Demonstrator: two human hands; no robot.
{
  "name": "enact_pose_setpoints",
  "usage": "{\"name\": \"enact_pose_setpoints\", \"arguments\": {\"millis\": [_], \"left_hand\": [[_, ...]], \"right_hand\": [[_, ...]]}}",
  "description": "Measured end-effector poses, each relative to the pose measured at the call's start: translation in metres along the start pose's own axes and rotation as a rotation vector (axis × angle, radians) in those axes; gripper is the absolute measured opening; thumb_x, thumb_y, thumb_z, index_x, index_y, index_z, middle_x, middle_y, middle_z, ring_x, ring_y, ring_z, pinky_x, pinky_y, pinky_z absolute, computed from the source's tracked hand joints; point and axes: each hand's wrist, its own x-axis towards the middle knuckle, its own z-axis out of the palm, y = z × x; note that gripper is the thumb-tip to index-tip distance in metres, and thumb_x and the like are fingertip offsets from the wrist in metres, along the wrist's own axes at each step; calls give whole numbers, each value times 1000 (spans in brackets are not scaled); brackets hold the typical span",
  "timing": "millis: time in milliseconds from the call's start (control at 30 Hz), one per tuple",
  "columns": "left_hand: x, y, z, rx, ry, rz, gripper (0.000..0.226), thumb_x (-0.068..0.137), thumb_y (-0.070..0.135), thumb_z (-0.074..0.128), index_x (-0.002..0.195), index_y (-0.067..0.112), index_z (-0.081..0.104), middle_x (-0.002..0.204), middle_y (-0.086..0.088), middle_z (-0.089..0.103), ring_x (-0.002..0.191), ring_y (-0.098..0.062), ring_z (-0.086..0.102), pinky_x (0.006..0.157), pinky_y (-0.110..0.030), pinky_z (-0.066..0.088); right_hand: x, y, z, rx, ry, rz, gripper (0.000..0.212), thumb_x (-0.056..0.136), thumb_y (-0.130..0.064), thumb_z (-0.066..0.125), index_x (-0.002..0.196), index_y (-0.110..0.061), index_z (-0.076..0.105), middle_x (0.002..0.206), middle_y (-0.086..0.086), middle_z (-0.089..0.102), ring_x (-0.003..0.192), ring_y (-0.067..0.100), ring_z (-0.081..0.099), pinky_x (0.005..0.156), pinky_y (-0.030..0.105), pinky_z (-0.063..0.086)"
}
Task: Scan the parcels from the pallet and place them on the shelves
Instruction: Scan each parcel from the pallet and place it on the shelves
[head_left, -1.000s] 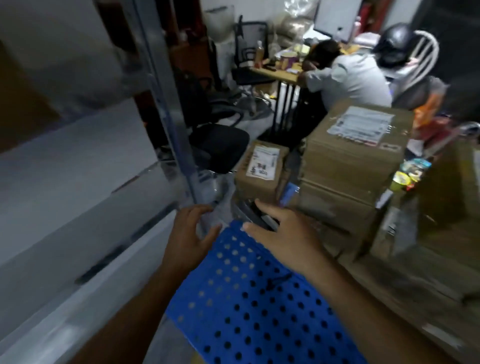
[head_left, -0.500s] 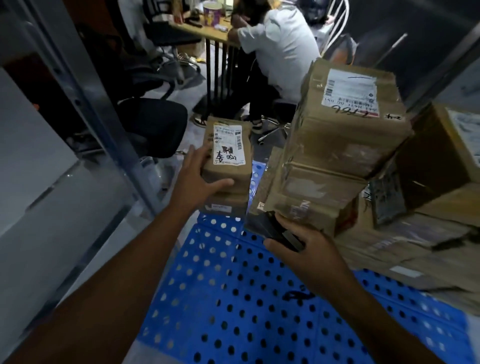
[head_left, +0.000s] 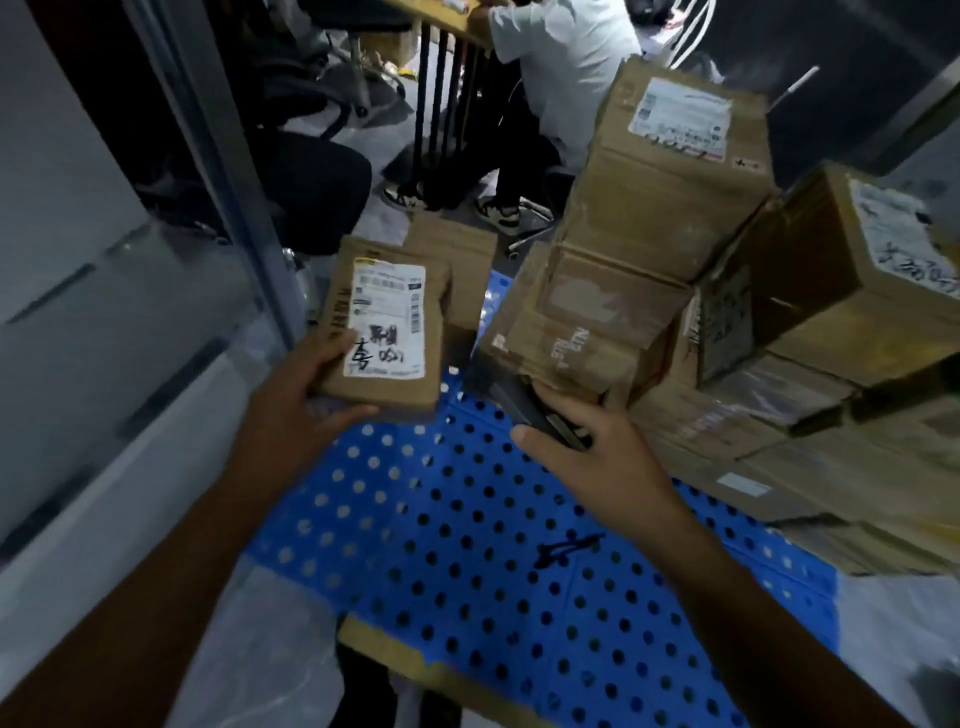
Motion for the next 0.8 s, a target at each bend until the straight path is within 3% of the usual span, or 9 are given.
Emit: {"name": "enact_pose_setpoints", "arguments": {"millis": [100, 167, 200, 267, 333, 433, 500, 600, 800], "left_hand": [[-69, -2, -4, 56, -22, -3, 77, 73, 21, 82, 144, 28, 53, 150, 19, 47, 133, 5, 50, 107, -15, 43], [-109, -3, 10, 141, -20, -54, 74, 73, 21, 83, 141, 15, 56, 148, 6, 48, 132, 9, 47, 108, -10, 38], [-126, -5, 18, 191, -28, -63, 75, 73, 19, 84, 142, 10, 56, 149, -4, 49, 134, 1, 46, 110, -9, 35], [-154, -10, 33, 240, -60, -80, 79, 74, 14, 88, 145, 10, 54, 157, -12, 40, 139, -13, 44, 112, -16, 35], [-176, -15, 43, 306, -49, -95, 83, 75, 15, 89, 148, 20, 51, 161, -1, 29, 138, -13, 41, 107, -29, 43], [-199, -19, 55, 363, -10, -84, 87, 76, 19, 89, 148, 32, 42, 163, 1, 29, 133, -13, 43, 103, -33, 43], [-205, -18, 59, 403, -3, -81, 90, 76, 20, 89, 150, 33, 38, 164, -5, 31, 135, -15, 42, 101, -33, 42], [-206, -13, 62, 443, -13, -93, 94, 76, 19, 89, 151, 32, 34, 164, -12, 32, 138, -28, 46, 99, -34, 41], [-213, -5, 58, 485, -70, -11, 87, 77, 17, 88, 151, 29, 43, 166, -15, 27, 142, -36, 44, 104, -42, 46]], "right_hand": [[-10, 13, -6, -129, -150, -7, 76, 78, -69, 64, 147, -45, 44, 151, -28, 41, 137, 1, 42, 107, 25, 41], [-17, 18, -7, -264, -268, -34, 75, 77, -73, 61, 146, -51, 42, 150, -28, 42, 133, -1, 45, 92, 11, 42], [-19, 20, -5, -350, -305, -58, 73, 79, -73, 60, 147, -52, 40, 149, -26, 45, 129, 1, 49, 85, 9, 43], [-24, 25, -1, -572, -341, -109, 71, 87, -67, 59, 151, -48, 36, 138, -12, 56, 112, 13, 60, 83, 21, 51], [-29, 27, 4, -810, -377, -140, 72, 91, -65, 55, 155, -42, 30, 112, -6, 55, 90, 16, 58, 80, 38, 51], [-36, 27, 10, -1037, -391, -169, 69, 94, -63, 54, 155, -40, 32, 91, -11, 39, 78, 13, 47, 70, 37, 45], [-42, 28, 12, -1101, -388, -173, 67, 93, -64, 55, 153, -41, 34, 98, -10, 41, 89, 17, 49, 73, 35, 44], [-48, 33, 14, -1184, -377, -192, 67, 91, -67, 54, 152, -44, 36, 133, 2, 48, 118, 28, 52, 85, 43, 49], [-56, 34, 13, -1177, -322, -264, 68, 89, -68, 55, 151, -44, 38, 135, 6, 49, 116, 30, 54, 81, 44, 50]]}}
